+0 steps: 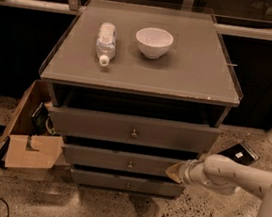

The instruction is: Close middle drawer

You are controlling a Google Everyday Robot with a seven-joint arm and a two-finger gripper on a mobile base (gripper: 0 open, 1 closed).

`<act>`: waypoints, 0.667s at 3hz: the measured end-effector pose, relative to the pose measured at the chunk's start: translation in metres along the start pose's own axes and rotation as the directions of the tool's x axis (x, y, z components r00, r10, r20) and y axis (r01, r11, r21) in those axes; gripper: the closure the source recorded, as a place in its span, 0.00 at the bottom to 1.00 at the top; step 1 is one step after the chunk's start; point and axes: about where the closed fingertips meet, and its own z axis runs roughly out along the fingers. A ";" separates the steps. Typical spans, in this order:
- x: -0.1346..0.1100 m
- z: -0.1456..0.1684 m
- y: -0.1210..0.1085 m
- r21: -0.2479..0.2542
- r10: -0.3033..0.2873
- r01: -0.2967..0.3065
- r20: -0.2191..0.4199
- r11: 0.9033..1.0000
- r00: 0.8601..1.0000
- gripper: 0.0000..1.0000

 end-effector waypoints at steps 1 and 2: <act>0.000 0.000 0.000 0.000 0.000 0.000 0.000 1.000 1.000 0.81; 0.000 0.000 0.000 0.000 0.000 0.000 0.000 1.000 1.000 0.57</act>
Offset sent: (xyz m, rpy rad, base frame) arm 0.0000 0.0000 0.0000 0.0000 0.0000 0.0000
